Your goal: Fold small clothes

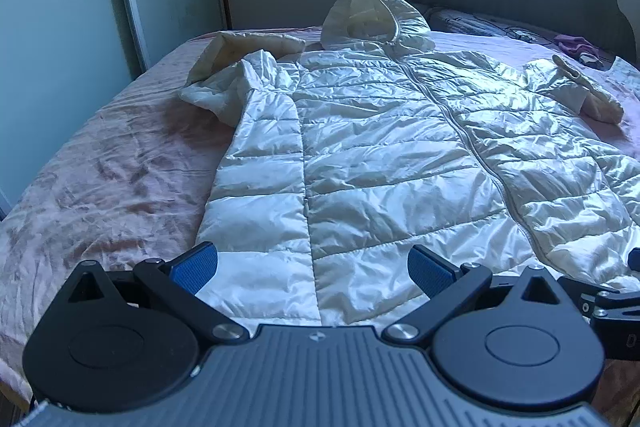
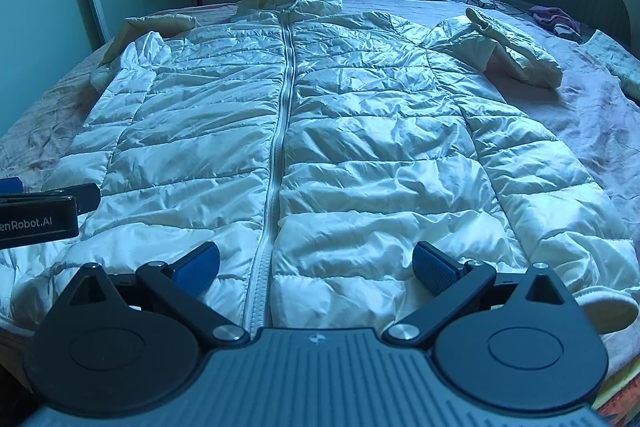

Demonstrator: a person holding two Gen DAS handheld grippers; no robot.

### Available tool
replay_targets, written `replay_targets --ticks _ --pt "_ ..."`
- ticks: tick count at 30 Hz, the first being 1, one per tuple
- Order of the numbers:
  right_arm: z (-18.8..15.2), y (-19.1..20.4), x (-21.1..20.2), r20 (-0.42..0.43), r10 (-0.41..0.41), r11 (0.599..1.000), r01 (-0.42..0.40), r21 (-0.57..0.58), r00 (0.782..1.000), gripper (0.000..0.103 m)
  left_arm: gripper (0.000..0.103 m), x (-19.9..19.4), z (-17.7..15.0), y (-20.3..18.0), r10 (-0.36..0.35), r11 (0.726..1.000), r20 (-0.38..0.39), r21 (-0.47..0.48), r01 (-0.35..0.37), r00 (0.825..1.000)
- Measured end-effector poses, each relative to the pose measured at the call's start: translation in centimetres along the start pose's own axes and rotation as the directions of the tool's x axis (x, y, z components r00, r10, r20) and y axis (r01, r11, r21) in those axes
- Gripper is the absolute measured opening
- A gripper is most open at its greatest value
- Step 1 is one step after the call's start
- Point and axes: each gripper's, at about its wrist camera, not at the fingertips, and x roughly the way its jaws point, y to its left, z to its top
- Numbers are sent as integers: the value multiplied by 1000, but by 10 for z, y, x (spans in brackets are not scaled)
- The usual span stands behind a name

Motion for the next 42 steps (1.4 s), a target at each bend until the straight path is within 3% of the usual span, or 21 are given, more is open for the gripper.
replay_targets --ticks 15,20,23,29,32,35,37,38,40,42 --pt "3 -3 2 2 2 1000 -2 5 1000 103 103 -1 0 -6 -14 1000 17 27 14 1000" --pt "14 -8 2 3 48 999 -48 2 999 103 103 2 6 -12 -27 998 32 62 25 999" --pt "28 -15 -1 38 58 998 -57 -6 998 103 103 8 14 -15 -29 997 45 78 26 999" --pt "59 -41 -5 156 -21 999 26 -28 988 103 103 23 33 -10 -8 998 60 71 4 998" --pt "75 -60 -6 231 -118 986 143 -91 966 103 103 27 41 3 -39 999 34 30 38 999" --pt "84 -77 -6 400 -235 922 334 -196 886 103 103 33 46 18 -12 1000 48 1 12 999" --pt "86 -89 6 478 -311 846 469 -256 822 103 103 43 47 25 34 999 46 2 -35 998" --pt "88 -97 17 485 -335 810 510 -289 808 103 103 49 47 29 61 998 36 3 -61 998" --pt "96 -112 39 449 -369 779 534 -329 814 103 103 58 46 37 76 997 34 -6 -75 997" --pt "106 -128 60 396 -386 790 521 -325 833 103 103 69 47 43 96 995 13 -17 -96 995"
